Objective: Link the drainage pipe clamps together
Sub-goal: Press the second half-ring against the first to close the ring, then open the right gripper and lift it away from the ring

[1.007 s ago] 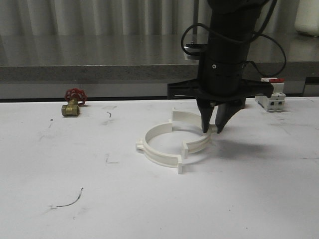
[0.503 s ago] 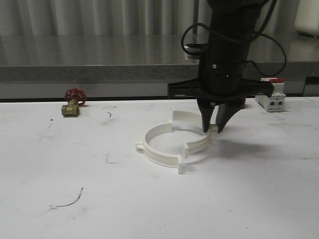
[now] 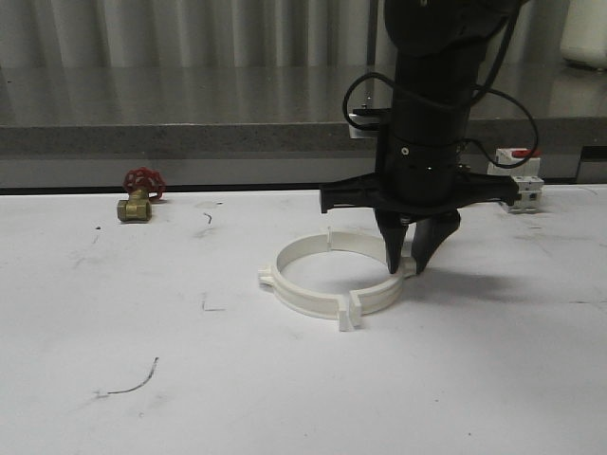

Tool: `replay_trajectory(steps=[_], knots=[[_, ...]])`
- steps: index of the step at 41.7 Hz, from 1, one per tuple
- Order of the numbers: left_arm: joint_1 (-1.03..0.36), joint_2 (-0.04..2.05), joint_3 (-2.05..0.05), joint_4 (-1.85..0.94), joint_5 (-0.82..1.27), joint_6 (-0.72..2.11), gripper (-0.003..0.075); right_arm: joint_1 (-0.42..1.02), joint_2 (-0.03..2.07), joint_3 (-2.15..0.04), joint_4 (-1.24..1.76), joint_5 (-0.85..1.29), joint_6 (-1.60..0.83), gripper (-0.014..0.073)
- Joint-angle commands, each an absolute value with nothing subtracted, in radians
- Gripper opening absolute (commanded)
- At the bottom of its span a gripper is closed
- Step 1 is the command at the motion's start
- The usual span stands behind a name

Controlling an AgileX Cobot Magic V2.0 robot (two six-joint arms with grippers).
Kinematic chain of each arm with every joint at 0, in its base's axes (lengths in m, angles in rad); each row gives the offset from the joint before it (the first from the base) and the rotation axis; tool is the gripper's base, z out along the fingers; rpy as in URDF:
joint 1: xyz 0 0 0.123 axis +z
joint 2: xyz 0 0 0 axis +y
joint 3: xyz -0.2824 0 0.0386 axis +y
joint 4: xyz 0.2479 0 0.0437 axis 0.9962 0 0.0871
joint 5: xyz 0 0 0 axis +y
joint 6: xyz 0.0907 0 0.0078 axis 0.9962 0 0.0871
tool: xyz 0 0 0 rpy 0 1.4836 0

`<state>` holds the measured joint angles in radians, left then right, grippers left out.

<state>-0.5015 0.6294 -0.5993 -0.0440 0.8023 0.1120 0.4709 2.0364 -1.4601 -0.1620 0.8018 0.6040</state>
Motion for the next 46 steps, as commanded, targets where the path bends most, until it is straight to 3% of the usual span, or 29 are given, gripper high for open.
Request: replay_trajectory(steps=[1,10,18,34,46], knots=[[-0.499,0.626,-0.625,-0.054,0.737,0.112,0.0221,0.464,1.981,-1.492,-0.17,0.782,0.606,0.0139],[-0.499,0.626,-0.625,-0.054,0.737,0.112,0.0221,0.464,1.981,-1.492,-0.169,0.771,0.606,0.0147],[-0.499,0.626,-0.625,-0.054,0.737,0.112,0.0221,0.464,1.981,-1.492,-0.133,0.756,0.606,0.0237],[-0.499,0.626,-0.625,-0.054,0.737,0.112,0.0221,0.464,1.951,-1.493,-0.133,0.77,0.606,0.0242],[-0.499,0.626,-0.625,-0.054,0.737,0.112,0.0221,0.464,1.783,-1.493,-0.173,0.821,0.595,0.0242]])
